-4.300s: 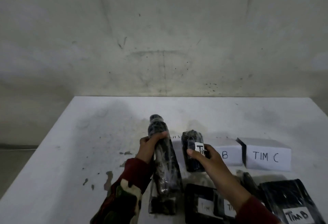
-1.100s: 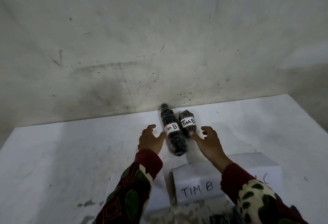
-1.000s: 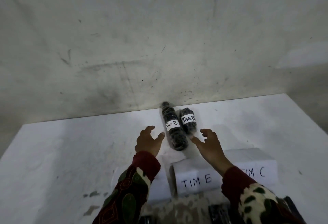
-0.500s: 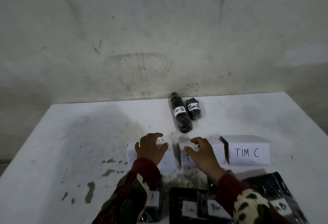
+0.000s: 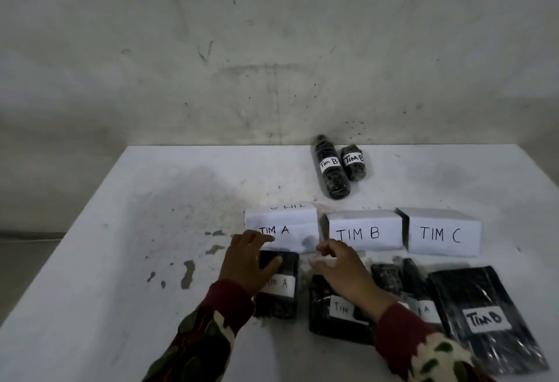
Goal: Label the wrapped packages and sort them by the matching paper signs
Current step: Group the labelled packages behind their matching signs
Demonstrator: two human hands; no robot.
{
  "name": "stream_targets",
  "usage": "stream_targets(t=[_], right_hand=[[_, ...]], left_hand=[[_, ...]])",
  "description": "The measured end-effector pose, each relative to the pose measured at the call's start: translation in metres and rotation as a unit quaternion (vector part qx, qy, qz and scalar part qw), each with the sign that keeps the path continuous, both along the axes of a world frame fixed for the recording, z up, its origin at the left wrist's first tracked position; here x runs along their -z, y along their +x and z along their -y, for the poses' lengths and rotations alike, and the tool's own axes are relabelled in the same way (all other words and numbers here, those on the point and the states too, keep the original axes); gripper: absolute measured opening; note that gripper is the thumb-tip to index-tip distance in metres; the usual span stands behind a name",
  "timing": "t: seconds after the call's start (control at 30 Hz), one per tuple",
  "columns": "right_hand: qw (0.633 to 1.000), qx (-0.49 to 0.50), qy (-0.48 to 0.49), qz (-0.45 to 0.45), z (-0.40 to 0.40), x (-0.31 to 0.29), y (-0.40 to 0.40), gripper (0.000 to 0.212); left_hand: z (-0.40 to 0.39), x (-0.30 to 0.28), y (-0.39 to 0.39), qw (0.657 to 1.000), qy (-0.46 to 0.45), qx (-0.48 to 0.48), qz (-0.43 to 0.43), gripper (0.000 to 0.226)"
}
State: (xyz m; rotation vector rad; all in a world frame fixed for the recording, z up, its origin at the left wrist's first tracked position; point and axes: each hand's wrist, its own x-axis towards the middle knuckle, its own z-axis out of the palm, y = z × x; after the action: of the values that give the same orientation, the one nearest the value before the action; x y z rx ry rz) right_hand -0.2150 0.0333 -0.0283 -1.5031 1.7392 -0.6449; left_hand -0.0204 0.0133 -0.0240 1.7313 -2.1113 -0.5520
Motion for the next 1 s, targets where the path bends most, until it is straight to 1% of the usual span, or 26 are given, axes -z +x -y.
stream_targets(t=[0.07,0.13,0.17,0.27,0.3,0.37,0.47,0.53,0.6,0.7,0.73,0.83,0.9,1.0], right_hand=[[0.995,-0.055,0.025,-0.085,-0.009,0.0,-0.007,0.04],[0.98,-0.118,0.078,-0.139,-0.017,0.001,-0.015,0.059],[0.971,-0.145,0.102,-0.157,-0.021,0.001,-0.02,0.07],[0.94,-0.207,0.158,-0.22,-0.028,0.004,-0.029,0.102],[0.932,-0.221,0.172,-0.23,-0.03,0.004,-0.031,0.11],[0.926,-0.232,0.187,-0.233,-0.032,0.005,-0.034,0.116],[0.928,-0.222,0.196,-0.226,-0.033,0.004,-0.043,0.118],[0.927,-0.215,0.193,-0.24,-0.034,0.003,-0.051,0.112],[0.927,-0.202,0.176,-0.264,-0.035,0.004,-0.058,0.099],[0.939,-0.163,0.134,-0.273,-0.038,0.004,-0.065,0.072],[0.94,-0.147,0.119,-0.285,-0.04,0.002,-0.066,0.067],[0.922,-0.107,0.082,-0.363,-0.043,-0.001,-0.073,0.068],[0.923,-0.081,0.096,-0.363,-0.045,-0.003,-0.079,0.071],[0.917,-0.084,0.152,-0.359,-0.05,-0.002,-0.085,0.091]], left_hand=[[-0.005,0.004,0.003,0.998,0.008,0.064,0.026,0.066],[-0.008,0.006,0.006,0.986,0.054,0.129,0.091,0.095],[-0.009,0.008,0.007,0.978,0.071,0.153,0.121,0.105],[-0.008,0.013,0.009,0.968,0.088,0.183,0.15,0.12],[-0.007,0.013,0.008,0.966,0.092,0.186,0.154,0.122],[-0.007,0.015,0.008,0.963,0.095,0.191,0.164,0.126],[-0.007,0.015,0.005,0.959,0.099,0.198,0.177,0.129],[-0.008,0.016,0.003,0.96,0.093,0.197,0.178,0.127],[-0.009,0.018,0.0,0.962,0.079,0.193,0.174,0.124],[-0.015,0.02,-0.003,0.965,0.067,0.181,0.176,0.123],[-0.017,0.02,-0.004,0.966,0.066,0.177,0.179,0.122],[-0.021,0.019,-0.008,0.966,0.07,0.168,0.181,0.122],[-0.022,0.018,-0.011,0.966,0.073,0.167,0.185,0.123],[-0.023,0.017,-0.013,0.966,0.074,0.164,0.188,0.126]])
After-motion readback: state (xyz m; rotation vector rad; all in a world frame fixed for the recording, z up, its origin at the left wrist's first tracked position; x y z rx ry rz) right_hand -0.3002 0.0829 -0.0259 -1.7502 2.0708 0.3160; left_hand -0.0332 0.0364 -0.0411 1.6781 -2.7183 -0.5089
